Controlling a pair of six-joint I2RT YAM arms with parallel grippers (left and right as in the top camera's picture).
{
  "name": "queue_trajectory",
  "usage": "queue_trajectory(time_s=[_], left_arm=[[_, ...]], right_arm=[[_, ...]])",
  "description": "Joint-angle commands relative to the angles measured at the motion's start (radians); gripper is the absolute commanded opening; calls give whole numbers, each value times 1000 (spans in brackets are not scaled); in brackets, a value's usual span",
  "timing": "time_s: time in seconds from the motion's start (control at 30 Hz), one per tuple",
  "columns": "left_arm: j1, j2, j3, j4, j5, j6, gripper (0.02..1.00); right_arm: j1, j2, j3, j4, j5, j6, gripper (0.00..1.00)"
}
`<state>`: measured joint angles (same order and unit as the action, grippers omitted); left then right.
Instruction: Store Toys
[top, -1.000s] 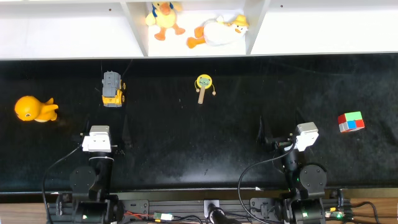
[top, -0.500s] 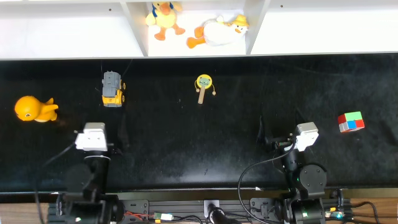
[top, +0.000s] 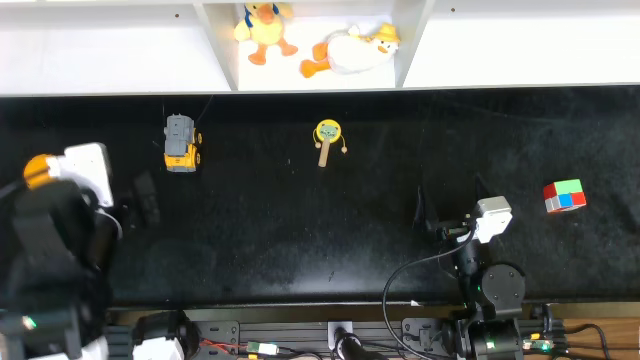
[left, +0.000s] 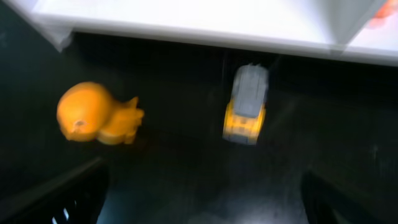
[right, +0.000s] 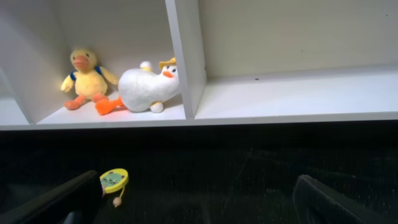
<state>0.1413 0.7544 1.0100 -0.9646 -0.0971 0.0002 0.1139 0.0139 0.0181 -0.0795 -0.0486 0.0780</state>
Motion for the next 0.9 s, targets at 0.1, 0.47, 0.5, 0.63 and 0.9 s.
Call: queue_trajectory(time_s=[0.1,0.47,0.5,0.63,0.9], left_arm=[[269,256,212,-58,158,200,996],[628,375,214,6,333,560,998],[665,377,214,27,334,561,998],[724,383,214,37,344,561,998],[729,500,162,164,353,572,998]], right_arm=[[5,-10,-13,6,-6,5,996],[5,-10,-13,6,-6,5,996],[5,-10,-13,6,-6,5,996],[5,-10,-13,6,-6,5,996],[5,-10,-13,6,-6,5,996]])
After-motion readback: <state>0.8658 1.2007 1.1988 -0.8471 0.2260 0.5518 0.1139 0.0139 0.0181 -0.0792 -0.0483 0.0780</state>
